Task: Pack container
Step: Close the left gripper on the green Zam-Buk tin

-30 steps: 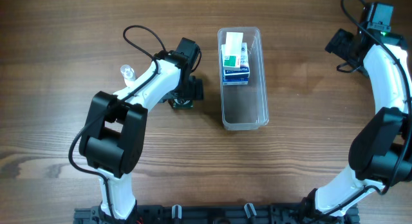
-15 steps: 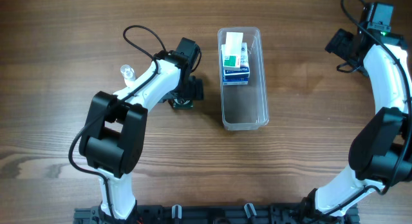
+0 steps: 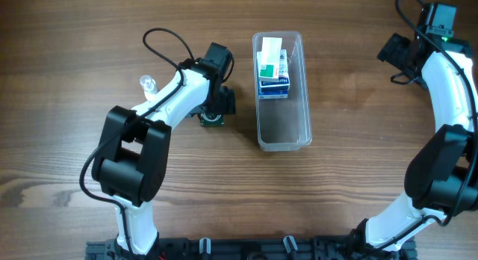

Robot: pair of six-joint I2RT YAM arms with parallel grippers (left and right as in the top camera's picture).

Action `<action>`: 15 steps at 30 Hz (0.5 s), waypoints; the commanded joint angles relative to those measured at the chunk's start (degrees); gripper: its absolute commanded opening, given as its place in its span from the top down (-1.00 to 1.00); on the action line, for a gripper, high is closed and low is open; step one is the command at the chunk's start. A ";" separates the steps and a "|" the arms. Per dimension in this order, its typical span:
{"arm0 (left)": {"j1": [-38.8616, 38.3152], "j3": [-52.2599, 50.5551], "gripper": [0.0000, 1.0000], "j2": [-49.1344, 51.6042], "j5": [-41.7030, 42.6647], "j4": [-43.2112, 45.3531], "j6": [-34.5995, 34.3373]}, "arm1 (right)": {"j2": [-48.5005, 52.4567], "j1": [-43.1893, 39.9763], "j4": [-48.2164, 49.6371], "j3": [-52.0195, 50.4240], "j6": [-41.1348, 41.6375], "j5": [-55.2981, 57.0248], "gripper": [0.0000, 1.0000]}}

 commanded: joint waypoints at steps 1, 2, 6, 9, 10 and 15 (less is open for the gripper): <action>-0.33 0.26 -0.81 0.96 0.68 -0.52 0.42 | 0.13 -0.24 0.11 -0.22 0.74 -0.09 -1.00; -0.33 0.26 -0.82 1.11 0.68 -0.76 0.42 | 0.13 -0.24 0.09 -0.22 0.74 -0.09 -1.00; -0.42 0.26 -0.85 2.54 1.16 -1.66 0.37 | 0.13 -0.24 0.09 -0.22 0.79 -0.09 -1.00; -0.76 0.26 -0.87 3.23 1.11 -1.73 0.39 | 0.13 -0.24 0.09 -0.22 0.76 -0.09 -0.99; -0.85 0.26 -0.87 3.23 1.14 -1.64 0.39 | 0.13 -0.24 0.11 -0.22 0.76 -0.09 -0.99; -0.87 0.26 -0.66 3.21 1.11 -1.55 0.39 | 0.13 -0.24 0.11 -0.22 0.76 -0.09 -0.99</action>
